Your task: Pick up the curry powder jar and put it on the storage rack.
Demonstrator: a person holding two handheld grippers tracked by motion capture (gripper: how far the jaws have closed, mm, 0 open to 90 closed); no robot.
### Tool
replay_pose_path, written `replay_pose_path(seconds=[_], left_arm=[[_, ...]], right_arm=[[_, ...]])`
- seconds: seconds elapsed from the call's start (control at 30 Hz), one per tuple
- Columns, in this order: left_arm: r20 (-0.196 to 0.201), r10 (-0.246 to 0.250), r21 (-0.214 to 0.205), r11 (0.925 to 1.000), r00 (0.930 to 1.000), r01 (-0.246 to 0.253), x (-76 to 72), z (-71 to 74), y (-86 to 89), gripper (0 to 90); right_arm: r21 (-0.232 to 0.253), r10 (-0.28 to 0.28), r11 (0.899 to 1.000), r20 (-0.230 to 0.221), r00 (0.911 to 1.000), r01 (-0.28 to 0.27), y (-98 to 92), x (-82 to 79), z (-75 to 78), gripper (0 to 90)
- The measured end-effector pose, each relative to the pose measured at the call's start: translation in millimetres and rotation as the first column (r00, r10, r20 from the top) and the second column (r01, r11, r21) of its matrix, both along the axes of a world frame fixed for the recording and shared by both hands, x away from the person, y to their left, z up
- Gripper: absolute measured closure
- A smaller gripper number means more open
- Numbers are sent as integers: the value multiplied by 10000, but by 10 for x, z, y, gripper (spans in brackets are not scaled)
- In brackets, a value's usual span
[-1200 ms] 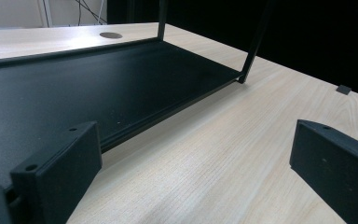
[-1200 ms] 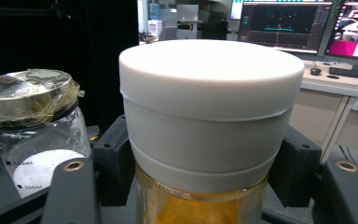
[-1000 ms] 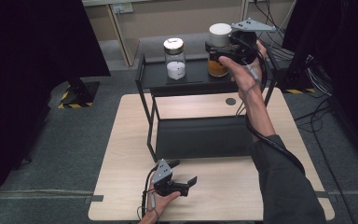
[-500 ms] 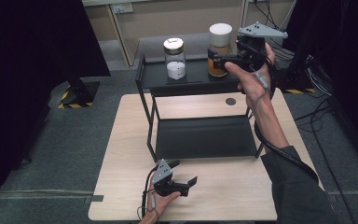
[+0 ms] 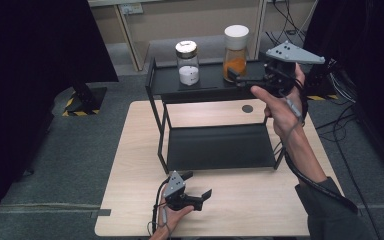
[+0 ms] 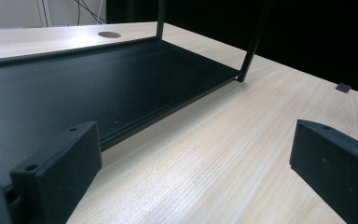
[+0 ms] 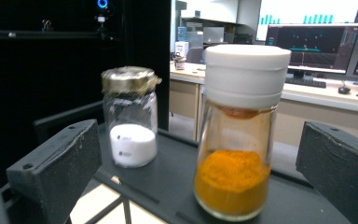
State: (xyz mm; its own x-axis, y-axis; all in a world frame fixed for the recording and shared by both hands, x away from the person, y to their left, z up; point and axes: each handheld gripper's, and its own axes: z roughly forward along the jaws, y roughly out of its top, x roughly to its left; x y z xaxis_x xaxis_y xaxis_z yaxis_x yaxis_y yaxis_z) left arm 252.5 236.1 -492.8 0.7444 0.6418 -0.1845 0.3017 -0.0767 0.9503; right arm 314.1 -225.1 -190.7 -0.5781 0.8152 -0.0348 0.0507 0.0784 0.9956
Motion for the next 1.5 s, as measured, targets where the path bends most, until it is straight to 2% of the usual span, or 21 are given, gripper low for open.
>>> replay_pose_path(seconds=[0.1,0.27,0.5,0.67,0.77,1.03,1.5], left_arm=[[17,26,-58,10000,10000,-25,-6,-5,1,14],[31,-9,-42,10000,10000,9,-6,-6,-1,14],[47,1,-79,10000,10000,0,-7,-7,3,15],[49,-22,-69,10000,10000,22,-7,-9,0,14],[57,-29,-65,10000,10000,29,-8,-9,-1,14],[69,0,-73,10000,10000,0,-10,-13,-1,15],[88,-8,-57,10000,10000,9,-12,-15,-4,14]], right_arm=[[-228,153,9996,131,9998,-150,-24,-74,-52,4],[-222,583,9981,195,9981,-579,-79,-164,-184,4],[-51,731,9973,275,9969,-730,-128,-277,-375,4],[-302,800,9964,474,9957,-786,-144,-391,-522,4],[-219,874,9960,493,9950,-864,-174,-444,-636,4],[-142,1004,9949,421,9941,-999,-248,-522,-957,4],[-151,1006,9948,26,9949,-1005,-341,-573,-1481,4]])
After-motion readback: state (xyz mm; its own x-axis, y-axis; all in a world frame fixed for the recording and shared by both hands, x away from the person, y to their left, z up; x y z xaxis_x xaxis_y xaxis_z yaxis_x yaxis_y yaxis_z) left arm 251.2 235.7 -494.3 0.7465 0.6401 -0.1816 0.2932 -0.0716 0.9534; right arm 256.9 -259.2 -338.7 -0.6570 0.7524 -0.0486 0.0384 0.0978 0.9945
